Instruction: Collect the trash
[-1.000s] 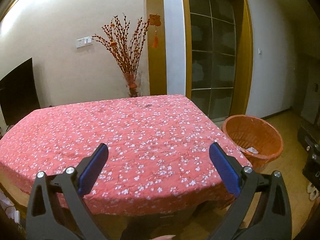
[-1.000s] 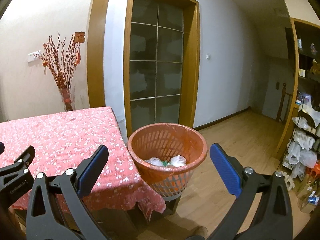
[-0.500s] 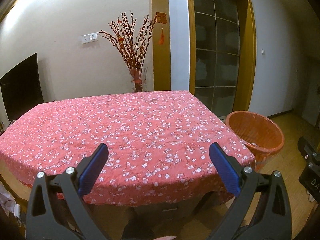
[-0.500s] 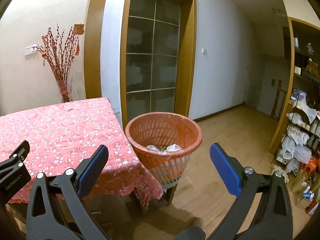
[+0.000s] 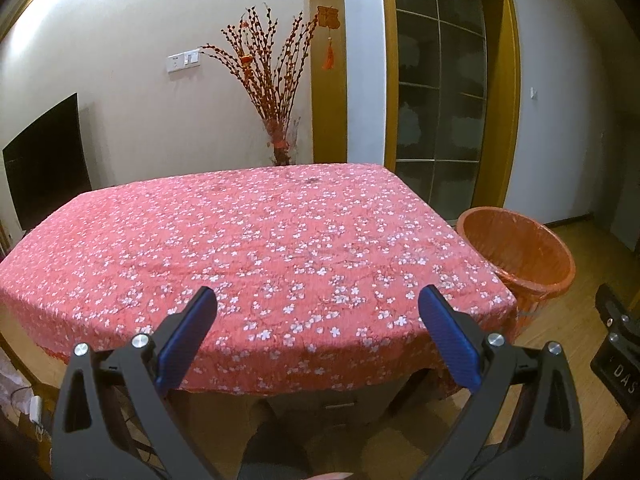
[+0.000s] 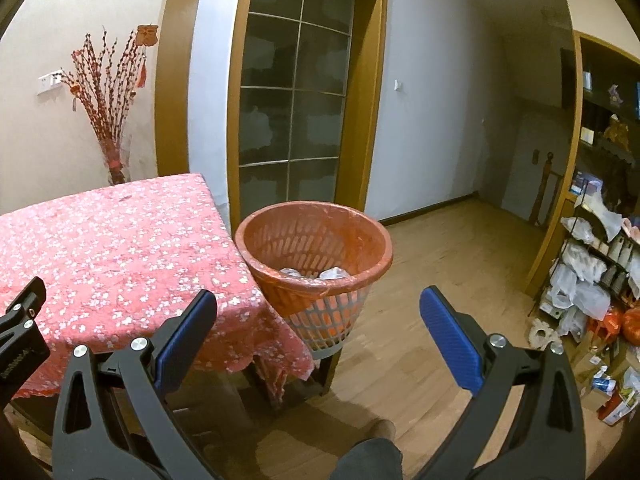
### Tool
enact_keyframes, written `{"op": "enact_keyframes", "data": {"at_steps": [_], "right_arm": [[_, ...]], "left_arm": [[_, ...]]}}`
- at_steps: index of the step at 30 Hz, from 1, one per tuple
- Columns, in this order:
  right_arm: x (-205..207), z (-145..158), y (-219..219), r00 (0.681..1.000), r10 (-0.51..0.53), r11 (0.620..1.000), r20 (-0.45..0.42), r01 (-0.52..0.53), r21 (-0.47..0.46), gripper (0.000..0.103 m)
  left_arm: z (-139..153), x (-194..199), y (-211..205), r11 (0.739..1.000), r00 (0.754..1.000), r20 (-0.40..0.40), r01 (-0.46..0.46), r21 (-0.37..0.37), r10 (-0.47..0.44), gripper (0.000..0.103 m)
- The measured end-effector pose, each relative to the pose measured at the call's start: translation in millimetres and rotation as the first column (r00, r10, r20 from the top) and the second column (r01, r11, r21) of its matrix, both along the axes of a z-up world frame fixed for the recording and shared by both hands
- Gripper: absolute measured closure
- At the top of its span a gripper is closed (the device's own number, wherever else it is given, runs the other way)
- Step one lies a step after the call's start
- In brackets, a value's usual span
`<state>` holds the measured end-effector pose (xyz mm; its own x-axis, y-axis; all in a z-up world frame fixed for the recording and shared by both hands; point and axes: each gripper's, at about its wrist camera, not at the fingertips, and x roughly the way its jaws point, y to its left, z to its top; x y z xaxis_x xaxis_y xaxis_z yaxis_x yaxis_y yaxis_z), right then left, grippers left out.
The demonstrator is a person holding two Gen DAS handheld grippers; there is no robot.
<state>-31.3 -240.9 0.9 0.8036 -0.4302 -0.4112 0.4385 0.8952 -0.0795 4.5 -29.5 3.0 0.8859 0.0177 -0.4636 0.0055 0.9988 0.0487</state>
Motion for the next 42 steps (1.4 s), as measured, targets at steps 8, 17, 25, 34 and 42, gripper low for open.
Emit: {"op": "enact_keyframes", "data": {"at_steps": [8, 17, 25, 34, 42], "right_arm": [[0.5, -1.5, -2.1, 1.000, -0.013, 1.000, -0.010, 0.013, -0.015, 0.003], [0.5, -3.1, -2.9, 1.000, -0.014, 1.000, -0.021, 0.014, -0.021, 0.003], [0.2, -2.8, -3.9, 1.000, -0.013, 1.000, -0.019, 0.012, -0.023, 0.003], [0.5, -2.2, -3.7, 1.000, -0.011, 1.000, -0.020, 0.011, -0.023, 0.003], [0.7, -2.2, -3.1, 1.000, -0.012, 1.000, -0.021, 0.011, -0.023, 0.003]], "left_arm": [[-1.3, -0.1, -1.0, 1.000, 1.000, -0.001, -0.015, 0.012, 0.015, 0.004], [-1.9, -0.6, -0.9, 1.000, 1.000, -0.001, -0.011, -0.001, 0.011, 0.004], [0.9, -3.1, -0.5, 1.000, 1.000, 0.014, -0.004, -0.012, 0.004, 0.004], [3.1, -3.1, -0.3, 1.000, 1.000, 0.014, -0.004, -0.018, 0.004, 0.004], [4.9, -3.4, 0.7, 1.000, 1.000, 0.018, -0.005, -0.029, 0.006, 0.004]]}}
